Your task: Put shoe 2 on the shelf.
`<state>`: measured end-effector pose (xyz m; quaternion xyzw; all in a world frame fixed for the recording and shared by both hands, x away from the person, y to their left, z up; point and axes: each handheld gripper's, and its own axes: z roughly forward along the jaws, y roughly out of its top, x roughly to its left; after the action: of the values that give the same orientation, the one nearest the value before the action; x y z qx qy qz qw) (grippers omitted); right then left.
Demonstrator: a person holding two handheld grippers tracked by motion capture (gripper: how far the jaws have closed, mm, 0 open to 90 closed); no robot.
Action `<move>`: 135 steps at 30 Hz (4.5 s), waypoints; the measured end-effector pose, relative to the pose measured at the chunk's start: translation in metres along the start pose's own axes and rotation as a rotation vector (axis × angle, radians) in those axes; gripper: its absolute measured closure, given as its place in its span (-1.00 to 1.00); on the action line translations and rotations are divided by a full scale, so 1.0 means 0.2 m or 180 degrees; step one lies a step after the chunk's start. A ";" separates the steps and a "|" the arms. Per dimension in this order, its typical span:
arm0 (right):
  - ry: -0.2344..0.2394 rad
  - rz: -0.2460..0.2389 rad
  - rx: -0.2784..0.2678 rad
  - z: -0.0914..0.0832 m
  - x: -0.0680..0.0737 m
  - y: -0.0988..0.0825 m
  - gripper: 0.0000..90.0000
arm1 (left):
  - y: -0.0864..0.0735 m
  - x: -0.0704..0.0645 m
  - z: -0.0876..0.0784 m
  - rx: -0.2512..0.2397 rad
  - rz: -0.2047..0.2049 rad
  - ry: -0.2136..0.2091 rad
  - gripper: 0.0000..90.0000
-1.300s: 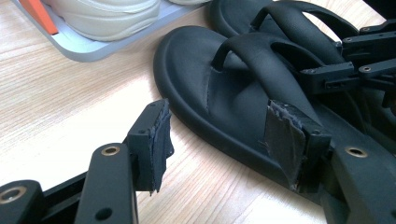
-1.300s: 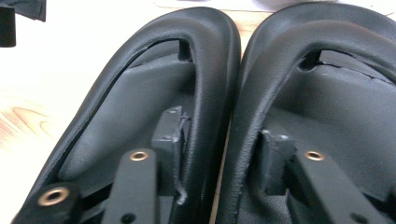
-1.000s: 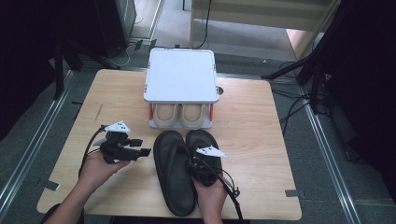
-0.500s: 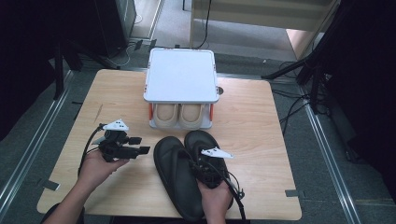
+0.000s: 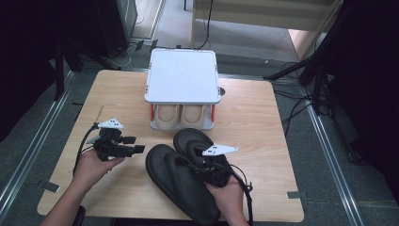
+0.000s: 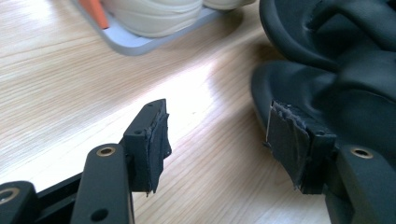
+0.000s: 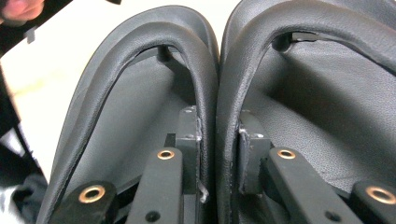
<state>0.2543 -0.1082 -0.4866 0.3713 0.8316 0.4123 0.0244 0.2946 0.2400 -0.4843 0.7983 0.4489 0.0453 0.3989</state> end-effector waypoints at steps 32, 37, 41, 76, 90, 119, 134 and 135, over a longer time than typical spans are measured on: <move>0.1128 -0.1043 0.0574 0.03 0.00 0.44 0.67 | -0.10 0.07 -0.11 -0.0068 -0.0192 0.0230 -0.13; 0.1125 -0.0947 0.0585 -0.01 0.02 0.52 0.67 | -0.11 0.08 -0.12 -0.0076 -0.0209 0.0248 -0.13; 0.1148 -0.0956 0.0555 -0.04 0.03 0.59 0.67 | -0.11 0.07 -0.12 -0.0048 -0.0206 0.0245 -0.12; 0.0218 -0.0143 0.0234 -0.06 -0.18 1.14 0.68 | -0.10 0.05 -0.08 -0.0004 -0.0101 0.0189 -0.11; -0.0304 0.0534 0.0113 0.02 -0.35 1.28 0.67 | -0.10 0.04 -0.08 -0.0015 -0.0067 0.0163 -0.10; -0.1048 0.1424 -0.0182 0.19 -0.40 1.55 0.67 | -0.08 0.02 -0.06 0.0022 -0.0001 0.0064 -0.10; -0.1216 0.1734 -0.0257 0.25 -0.43 1.59 0.72 | -0.07 0.01 -0.04 0.0035 0.0047 0.0036 -0.10; -0.1219 0.1741 -0.0273 0.25 -0.43 1.60 0.71 | -0.07 0.01 -0.04 0.0042 0.0048 0.0026 -0.10</move>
<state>0.5243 -0.0063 -0.3176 0.6501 0.6634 0.3609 0.0843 0.2834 0.2501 -0.4880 0.8041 0.4448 0.0486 0.3914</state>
